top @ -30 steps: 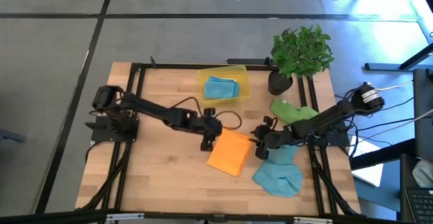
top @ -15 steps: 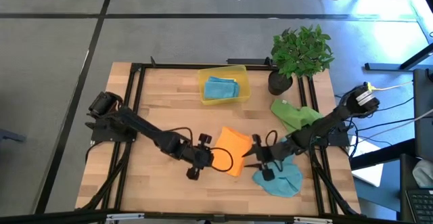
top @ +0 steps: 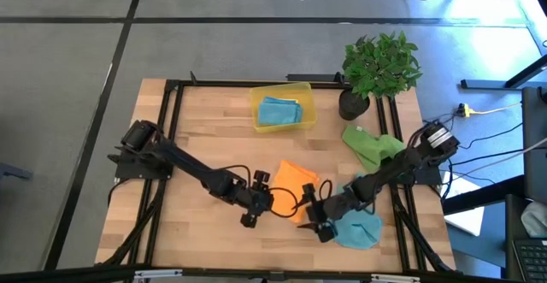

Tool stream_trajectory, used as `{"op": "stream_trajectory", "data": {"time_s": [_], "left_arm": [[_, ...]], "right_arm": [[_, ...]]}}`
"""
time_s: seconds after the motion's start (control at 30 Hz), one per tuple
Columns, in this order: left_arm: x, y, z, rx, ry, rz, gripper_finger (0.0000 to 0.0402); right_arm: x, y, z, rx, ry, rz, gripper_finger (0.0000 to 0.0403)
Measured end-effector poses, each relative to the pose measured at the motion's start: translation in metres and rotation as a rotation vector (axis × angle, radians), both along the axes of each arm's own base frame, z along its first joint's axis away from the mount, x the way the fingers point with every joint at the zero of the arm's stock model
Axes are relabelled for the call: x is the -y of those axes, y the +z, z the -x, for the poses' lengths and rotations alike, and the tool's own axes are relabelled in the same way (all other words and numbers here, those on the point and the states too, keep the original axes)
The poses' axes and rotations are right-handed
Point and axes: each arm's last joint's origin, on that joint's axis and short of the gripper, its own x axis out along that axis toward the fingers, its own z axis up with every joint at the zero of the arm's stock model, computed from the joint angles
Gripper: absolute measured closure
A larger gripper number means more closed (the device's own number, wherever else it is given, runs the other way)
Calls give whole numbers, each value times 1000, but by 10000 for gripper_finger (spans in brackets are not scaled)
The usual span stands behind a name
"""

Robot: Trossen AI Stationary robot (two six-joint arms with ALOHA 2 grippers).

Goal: Fold microfiber towels
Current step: Fold the orange microfiber towel

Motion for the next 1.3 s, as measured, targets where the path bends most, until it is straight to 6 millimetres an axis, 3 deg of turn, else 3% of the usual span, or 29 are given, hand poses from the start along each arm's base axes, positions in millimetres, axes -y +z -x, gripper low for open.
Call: {"op": "stream_trajectory", "data": {"time_s": [0.3, 0.47, 0.73, 1.07, 1.3], "left_arm": [[27, -2, 7, 47, -84, -52, 236], [40, -26, 8, 26, -120, -144, 236], [37, -45, 5, 21, -51, -284, 236], [38, -48, 10, 20, -84, -505, 236], [38, -49, 13, 6, -76, -551, 236]], "right_arm": [[-10, -25, -9, -102, 5, 70, 115], [-5, -31, -8, -119, -79, 157, 115], [-4, -25, -7, -112, -110, 143, 114], [-4, -27, -6, -132, -128, 127, 114], [-3, -27, -6, -137, -142, 109, 114]]}}
